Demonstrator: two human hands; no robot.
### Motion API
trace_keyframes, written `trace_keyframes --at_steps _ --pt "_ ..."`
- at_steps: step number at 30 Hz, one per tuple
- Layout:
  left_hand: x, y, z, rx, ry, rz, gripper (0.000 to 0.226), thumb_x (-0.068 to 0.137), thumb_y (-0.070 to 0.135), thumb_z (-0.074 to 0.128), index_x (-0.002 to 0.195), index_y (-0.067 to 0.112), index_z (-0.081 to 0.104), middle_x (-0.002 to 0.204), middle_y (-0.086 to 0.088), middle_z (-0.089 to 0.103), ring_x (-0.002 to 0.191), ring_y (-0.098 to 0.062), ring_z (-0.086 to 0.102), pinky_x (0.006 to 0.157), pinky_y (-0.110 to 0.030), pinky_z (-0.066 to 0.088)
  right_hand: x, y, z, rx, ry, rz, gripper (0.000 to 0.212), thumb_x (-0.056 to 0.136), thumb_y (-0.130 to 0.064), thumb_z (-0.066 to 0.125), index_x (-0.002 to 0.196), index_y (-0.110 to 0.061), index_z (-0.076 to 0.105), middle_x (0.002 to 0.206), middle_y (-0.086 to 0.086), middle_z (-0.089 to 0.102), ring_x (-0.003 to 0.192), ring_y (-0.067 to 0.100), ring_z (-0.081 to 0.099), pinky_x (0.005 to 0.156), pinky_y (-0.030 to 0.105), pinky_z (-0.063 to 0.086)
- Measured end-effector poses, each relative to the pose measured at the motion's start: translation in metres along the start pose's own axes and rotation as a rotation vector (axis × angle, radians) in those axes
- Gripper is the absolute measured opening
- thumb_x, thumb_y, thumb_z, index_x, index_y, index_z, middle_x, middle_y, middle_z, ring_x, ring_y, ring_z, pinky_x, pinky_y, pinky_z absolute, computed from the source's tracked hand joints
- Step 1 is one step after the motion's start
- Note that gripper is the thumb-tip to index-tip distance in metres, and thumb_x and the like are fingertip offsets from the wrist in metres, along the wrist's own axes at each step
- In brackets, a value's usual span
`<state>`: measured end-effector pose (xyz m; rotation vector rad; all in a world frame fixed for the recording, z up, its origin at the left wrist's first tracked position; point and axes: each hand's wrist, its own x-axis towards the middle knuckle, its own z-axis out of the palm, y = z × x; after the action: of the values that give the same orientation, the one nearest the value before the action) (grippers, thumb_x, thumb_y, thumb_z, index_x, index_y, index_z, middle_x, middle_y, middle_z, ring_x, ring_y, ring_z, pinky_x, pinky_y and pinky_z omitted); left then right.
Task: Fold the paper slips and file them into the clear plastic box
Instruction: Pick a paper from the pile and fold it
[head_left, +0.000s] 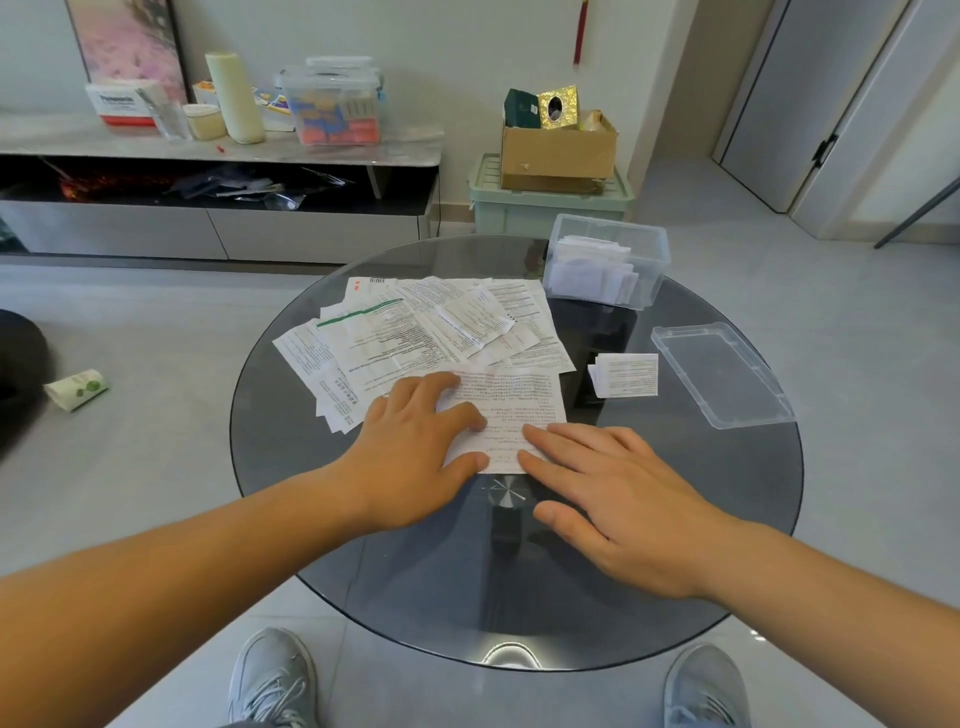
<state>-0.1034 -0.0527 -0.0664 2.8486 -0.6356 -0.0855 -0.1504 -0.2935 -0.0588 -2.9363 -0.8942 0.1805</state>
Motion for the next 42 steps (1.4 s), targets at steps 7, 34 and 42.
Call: trace_keyframes --at_steps 7,34,42 --pt "-0.016 0.003 -0.011 0.113 -0.071 0.344 0.058 0.089 0.076 0.03 0.124 0.036 0.055 0.157 0.006 0.031 0.148 -0.015 0.016 0.117 -0.033 0.013 -0.011 0.021 0.001 0.201 0.158 -0.014 0.056 0.097 -0.066 0.027 0.118 -0.034 0.068 0.143 -0.024 0.052 0.14 -0.006 0.031 0.115 0.027 0.025" --pt "0.01 0.014 -0.038 -0.899 -0.256 -0.425 0.012 0.088 0.012 0.076 0.099 0.014 0.078 0.089 -0.001 0.078 0.078 -0.014 0.075 0.062 -0.022 0.056 -0.007 0.007 -0.003 0.356 0.162 0.065 0.069 0.079 -0.079 0.043 0.129 -0.035 0.059 0.136 -0.022 0.052 0.127 -0.005 0.039 0.11 0.028 0.038" --pt "0.006 0.018 -0.042 -1.394 -0.309 -0.594 0.019 0.095 0.001 0.061 0.11 -0.007 0.069 0.098 -0.015 0.077 0.083 -0.02 0.076 0.062 -0.023 0.061 -0.006 -0.008 -0.007 0.281 0.12 0.06 0.085 0.075 -0.086 0.045 0.141 -0.034 0.046 0.141 -0.019 0.045 0.129 0.001 0.038 0.11 0.021 0.032"
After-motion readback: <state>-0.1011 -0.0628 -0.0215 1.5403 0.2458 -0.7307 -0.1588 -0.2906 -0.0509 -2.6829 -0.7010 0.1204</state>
